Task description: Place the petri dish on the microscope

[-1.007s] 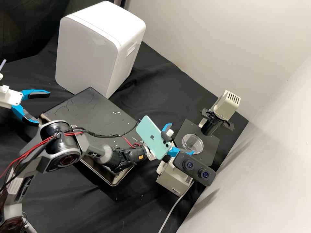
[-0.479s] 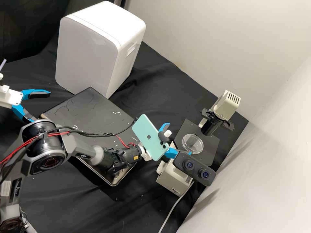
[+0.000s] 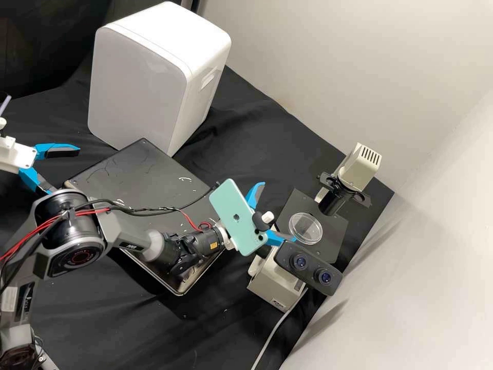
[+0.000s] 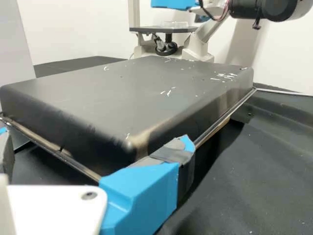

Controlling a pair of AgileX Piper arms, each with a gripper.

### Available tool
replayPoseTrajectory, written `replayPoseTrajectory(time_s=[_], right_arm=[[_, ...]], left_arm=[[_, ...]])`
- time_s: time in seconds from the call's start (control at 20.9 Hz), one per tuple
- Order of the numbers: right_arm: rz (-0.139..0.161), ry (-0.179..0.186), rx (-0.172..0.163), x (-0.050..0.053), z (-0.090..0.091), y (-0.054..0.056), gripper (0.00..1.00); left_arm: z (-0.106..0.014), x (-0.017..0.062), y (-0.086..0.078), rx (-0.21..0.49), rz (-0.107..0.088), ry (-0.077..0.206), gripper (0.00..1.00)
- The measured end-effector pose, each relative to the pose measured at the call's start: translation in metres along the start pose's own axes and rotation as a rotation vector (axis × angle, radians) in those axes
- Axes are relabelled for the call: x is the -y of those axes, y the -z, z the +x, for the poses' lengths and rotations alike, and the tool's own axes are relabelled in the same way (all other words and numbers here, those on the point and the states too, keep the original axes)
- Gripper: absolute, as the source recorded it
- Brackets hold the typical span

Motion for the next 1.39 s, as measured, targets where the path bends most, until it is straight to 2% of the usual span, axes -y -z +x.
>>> replayPoseTrajectory(time_s=[0.05,0.19,0.24,0.43,0.48,0.62,0.72,0.86,1.01,1.1,1.25,1.39], right_arm=[[0.011,0.009,-0.001,0.003,0.001,0.000,1.00],[0.012,0.033,-0.014,0.012,0.006,0.003,1.00],[0.003,0.041,-0.017,0.015,0.008,0.004,1.00],[-0.068,0.067,-0.023,0.027,0.013,0.005,1.00],[-0.080,0.068,-0.020,0.027,0.013,0.004,1.00],[-0.081,0.047,-0.006,0.025,0.013,0.003,1.00],[-0.097,0.039,-0.009,0.024,0.014,0.004,1.00],[-0.111,0.036,-0.011,0.024,0.018,0.003,1.00],[-0.119,0.041,0.006,0.027,0.022,-0.002,1.00],[-0.138,0.041,0.007,0.026,0.028,-0.002,1.00],[-0.147,0.039,0.014,0.028,0.034,-0.004,1.00],[-0.171,0.041,0.017,0.030,0.038,-0.005,1.00]], left_arm=[[0.000,0.0005,0.000,0.000,-0.001,0.002,1.00],[0.000,0.0006,-0.001,0.002,-0.001,0.003,1.00],[0.000,0.0006,-0.001,0.002,-0.001,0.003,1.00],[0.000,0.0009,0.000,0.002,0.005,0.004,1.00],[0.001,0.0011,0.000,0.001,0.004,0.005,1.00],[0.001,0.0012,-0.001,0.003,0.005,0.006,1.00],[0.001,0.0013,-0.001,0.005,0.005,0.006,1.00],[0.001,0.0013,-0.001,0.005,0.005,0.006,1.00],[0.001,0.0014,-0.002,0.008,0.005,0.006,1.00],[0.001,0.0015,-0.002,0.009,0.023,0.007,1.00],[0.001,0.0020,-0.002,0.008,0.027,0.009,1.00],[0.001,0.0020,-0.002,0.008,0.027,0.009,1.00]])
